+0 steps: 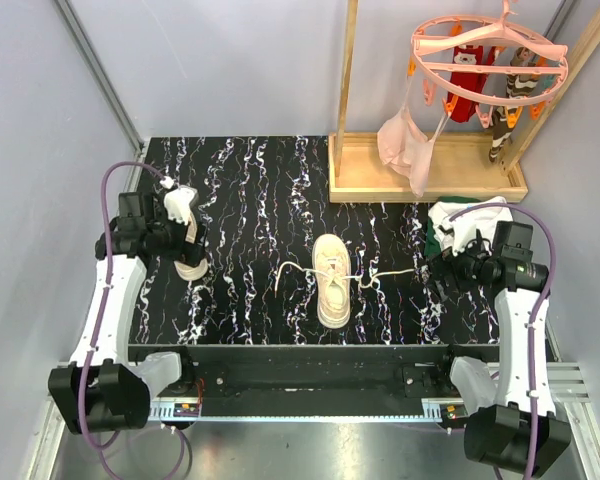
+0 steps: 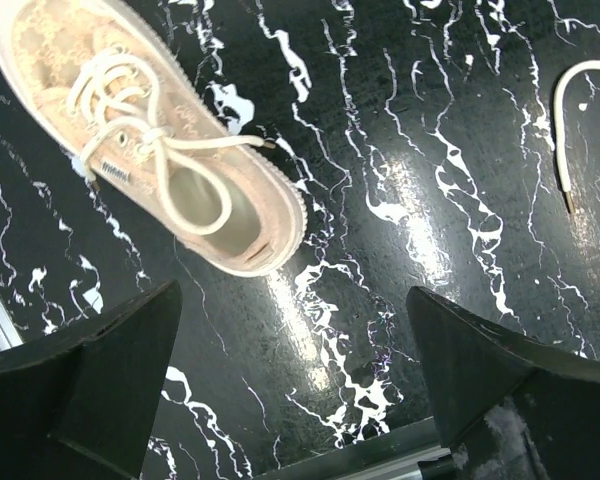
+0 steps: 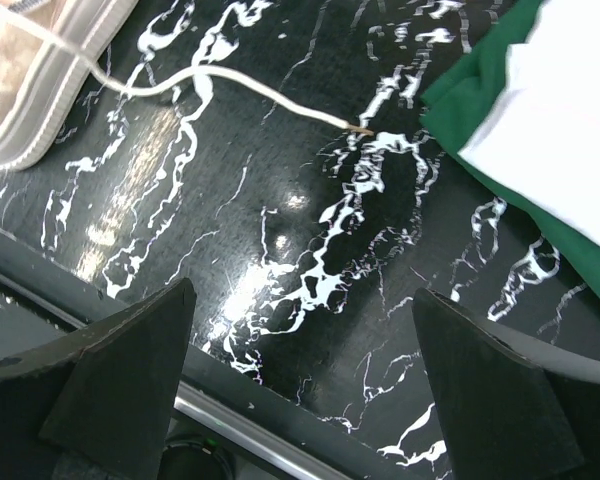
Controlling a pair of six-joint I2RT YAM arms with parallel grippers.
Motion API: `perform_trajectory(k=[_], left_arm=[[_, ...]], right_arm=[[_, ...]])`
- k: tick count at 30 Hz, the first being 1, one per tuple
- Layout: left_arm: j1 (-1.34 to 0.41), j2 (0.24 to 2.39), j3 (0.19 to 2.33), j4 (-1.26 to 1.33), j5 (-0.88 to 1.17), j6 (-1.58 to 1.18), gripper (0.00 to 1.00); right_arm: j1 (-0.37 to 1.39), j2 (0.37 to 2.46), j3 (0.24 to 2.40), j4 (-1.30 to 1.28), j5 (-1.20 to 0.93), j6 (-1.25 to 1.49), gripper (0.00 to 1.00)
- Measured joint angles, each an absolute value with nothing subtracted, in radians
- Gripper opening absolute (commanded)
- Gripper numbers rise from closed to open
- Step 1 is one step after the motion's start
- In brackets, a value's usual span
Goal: Tie the shoes
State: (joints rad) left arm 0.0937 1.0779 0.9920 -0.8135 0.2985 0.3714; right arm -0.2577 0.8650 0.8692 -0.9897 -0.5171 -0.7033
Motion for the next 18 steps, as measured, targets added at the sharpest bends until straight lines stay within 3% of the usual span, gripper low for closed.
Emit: perform_trajectory(k=[10, 18], left_arm=[[0.072, 1.208, 1.236, -0.8, 0.244, 0.425, 0.99], [0.04, 1.377, 1.501, -0.812, 0.335, 0.472, 0.99]], right_arm=[[-0.196, 0.966, 0.849, -0.99, -0.508, -0.802, 1.0], [-0.05, 1.122, 0.857, -0.944, -0.446, -0.818, 1.0]])
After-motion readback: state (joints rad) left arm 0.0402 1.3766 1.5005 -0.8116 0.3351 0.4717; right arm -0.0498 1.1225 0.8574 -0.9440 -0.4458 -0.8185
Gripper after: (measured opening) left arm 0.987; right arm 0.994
